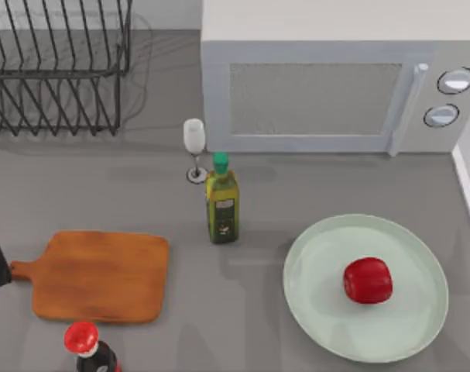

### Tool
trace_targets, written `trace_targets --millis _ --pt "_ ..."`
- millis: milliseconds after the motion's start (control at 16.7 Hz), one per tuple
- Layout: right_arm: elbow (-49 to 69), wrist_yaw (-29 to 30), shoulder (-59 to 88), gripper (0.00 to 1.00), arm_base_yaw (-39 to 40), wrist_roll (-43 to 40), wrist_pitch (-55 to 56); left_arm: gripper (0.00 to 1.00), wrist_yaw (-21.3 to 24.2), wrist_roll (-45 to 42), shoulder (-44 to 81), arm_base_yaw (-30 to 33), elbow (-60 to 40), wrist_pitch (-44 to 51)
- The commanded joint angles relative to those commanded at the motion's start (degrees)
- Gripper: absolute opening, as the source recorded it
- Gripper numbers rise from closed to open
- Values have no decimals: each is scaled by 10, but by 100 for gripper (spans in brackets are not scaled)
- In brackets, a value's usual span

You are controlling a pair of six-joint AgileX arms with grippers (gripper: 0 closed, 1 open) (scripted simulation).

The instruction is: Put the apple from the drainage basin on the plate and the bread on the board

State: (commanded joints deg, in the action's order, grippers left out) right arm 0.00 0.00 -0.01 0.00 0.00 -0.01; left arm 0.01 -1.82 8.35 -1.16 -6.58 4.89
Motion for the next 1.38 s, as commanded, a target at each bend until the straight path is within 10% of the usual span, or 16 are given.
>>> trace_targets --millis 1380 --pt "0 0 0 100 0 0 0 100 0 -193 990 -124 -708 519"
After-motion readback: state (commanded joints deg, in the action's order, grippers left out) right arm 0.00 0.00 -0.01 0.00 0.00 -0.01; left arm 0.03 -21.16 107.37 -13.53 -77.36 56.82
